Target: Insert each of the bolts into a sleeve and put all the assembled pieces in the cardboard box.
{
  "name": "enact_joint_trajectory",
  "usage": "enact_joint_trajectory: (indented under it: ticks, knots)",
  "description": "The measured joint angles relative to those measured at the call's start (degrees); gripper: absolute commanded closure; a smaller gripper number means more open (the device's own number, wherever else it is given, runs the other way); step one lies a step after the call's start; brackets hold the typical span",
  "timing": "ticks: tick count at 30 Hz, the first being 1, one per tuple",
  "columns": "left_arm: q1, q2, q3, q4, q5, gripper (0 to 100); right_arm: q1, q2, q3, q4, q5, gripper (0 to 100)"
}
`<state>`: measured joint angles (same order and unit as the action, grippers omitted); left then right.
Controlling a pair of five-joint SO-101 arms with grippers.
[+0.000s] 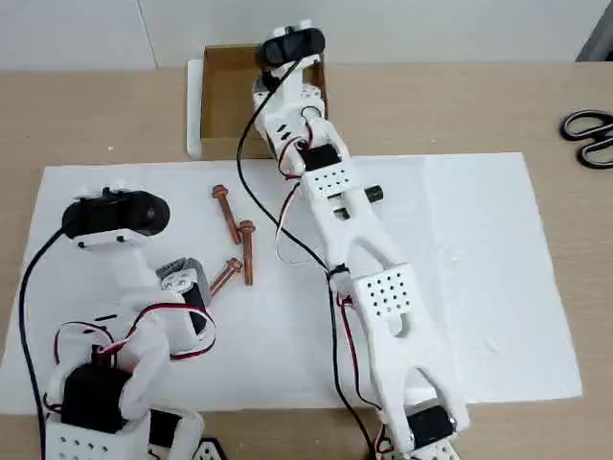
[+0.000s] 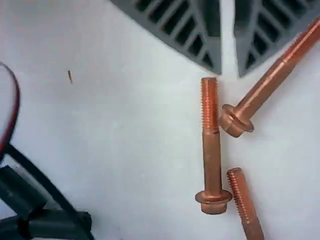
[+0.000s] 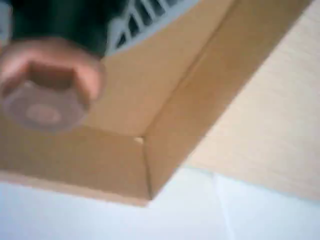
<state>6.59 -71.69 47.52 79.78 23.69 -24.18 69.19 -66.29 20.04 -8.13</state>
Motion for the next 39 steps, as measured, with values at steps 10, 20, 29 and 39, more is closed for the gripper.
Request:
enact_joint_trajectory:
  ticks: [10, 20, 29, 39]
  knots:
    - [0.0, 0.0, 0.0, 0.0, -0.3, 99, -2.0, 0.4, -0.7, 2.1, 1.8, 94.9]
    - [0.0, 0.0, 0.0, 0.0, -0.3, 99, -2.9, 0.2, -2.0, 6.6, 3.1, 84.5]
    - [0.0, 0.0, 0.0, 0.0, -0.3, 99, -3.3, 0.2, -7.6, 9.5, 3.1, 85.0]
    - [0.0, 0.0, 0.0, 0.0, -0.3, 99, -5.2, 0.1, -27.1, 36.2, 3.1, 85.0]
